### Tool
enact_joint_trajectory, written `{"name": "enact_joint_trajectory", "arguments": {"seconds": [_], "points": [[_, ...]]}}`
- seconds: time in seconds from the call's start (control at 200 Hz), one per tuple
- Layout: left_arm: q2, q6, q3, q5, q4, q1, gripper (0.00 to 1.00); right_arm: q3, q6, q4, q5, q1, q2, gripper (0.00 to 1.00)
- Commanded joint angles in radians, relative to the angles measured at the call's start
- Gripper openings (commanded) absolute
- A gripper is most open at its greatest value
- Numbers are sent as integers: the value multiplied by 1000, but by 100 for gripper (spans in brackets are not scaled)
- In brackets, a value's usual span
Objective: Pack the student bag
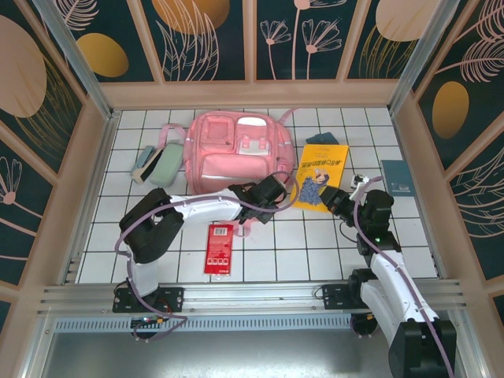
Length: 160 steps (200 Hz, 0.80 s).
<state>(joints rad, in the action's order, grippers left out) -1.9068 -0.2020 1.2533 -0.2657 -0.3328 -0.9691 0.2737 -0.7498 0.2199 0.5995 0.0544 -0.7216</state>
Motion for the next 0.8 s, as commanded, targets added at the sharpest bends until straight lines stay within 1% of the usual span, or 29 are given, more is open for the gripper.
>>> {"name": "enact_joint_trajectory", "arguments": {"seconds": [0.0,0.07,0.12,0.21,0.25,0.265,0.646,0.796], "points": [[-50,-6,43,-119,-28,9,51,7,-3,87,8,4,27,0],[-63,-18,50,-169,-37,9,47,6,-5,88,9,5,27,0],[-72,-24,51,-201,-41,8,39,6,-5,88,10,5,27,0],[-76,-34,56,-224,-49,7,16,3,-5,91,10,5,26,0],[-64,-39,55,-224,-49,8,3,2,-7,91,11,4,27,0],[-61,-41,55,-225,-49,8,0,1,-8,92,11,4,27,0],[128,-60,47,-239,-33,7,0,-5,-20,102,23,5,31,0],[173,-68,54,-272,-34,8,0,-27,-53,163,76,13,30,0]]}}
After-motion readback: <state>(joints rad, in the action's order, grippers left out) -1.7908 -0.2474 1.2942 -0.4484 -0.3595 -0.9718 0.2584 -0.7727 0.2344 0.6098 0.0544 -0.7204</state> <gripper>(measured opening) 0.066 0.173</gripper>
